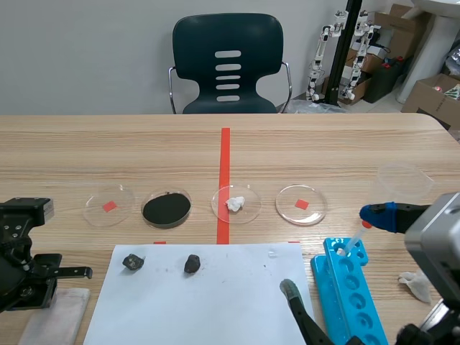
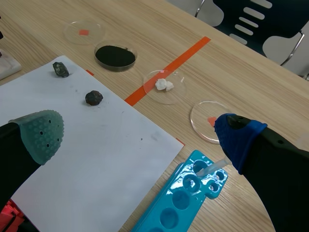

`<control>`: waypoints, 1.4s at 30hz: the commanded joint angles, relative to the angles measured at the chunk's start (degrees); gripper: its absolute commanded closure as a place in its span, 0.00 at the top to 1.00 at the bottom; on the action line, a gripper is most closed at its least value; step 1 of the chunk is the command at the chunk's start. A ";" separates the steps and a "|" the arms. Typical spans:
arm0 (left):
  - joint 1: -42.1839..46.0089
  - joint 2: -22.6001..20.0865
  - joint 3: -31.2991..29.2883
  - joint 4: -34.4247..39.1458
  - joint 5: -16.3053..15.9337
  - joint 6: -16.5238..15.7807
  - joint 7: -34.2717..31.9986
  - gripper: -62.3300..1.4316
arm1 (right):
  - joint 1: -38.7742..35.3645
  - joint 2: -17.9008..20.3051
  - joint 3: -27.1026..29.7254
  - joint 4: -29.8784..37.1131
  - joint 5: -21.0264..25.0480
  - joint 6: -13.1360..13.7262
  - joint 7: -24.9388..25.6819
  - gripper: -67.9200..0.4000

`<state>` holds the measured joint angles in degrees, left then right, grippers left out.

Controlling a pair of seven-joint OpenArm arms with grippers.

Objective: Rub the mineral on the streak plate

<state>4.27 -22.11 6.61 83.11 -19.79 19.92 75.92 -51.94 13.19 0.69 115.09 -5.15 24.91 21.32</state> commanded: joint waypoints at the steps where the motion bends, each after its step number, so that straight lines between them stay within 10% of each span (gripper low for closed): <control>1: 0.31 -0.66 -0.20 0.09 0.17 0.35 0.24 0.20 | 0.39 0.61 0.61 0.48 0.61 0.02 0.85 1.00; 19: 0.31 -0.63 -0.20 0.09 -13.70 -2.71 -2.43 0.20 | 0.39 0.61 0.61 0.48 0.61 0.02 0.85 1.00; 34: 0.31 -0.63 -0.20 0.09 2.99 1.97 2.21 0.20 | 0.39 0.61 0.61 0.48 0.61 0.02 0.85 1.00; 42: 0.31 -0.63 -0.20 0.09 -2.25 1.25 0.90 0.20 | 0.39 0.61 0.61 0.48 0.61 0.02 0.85 1.00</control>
<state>4.27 -22.63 6.57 82.96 -19.97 21.69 77.25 -51.94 13.19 0.69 115.09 -5.15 24.91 21.32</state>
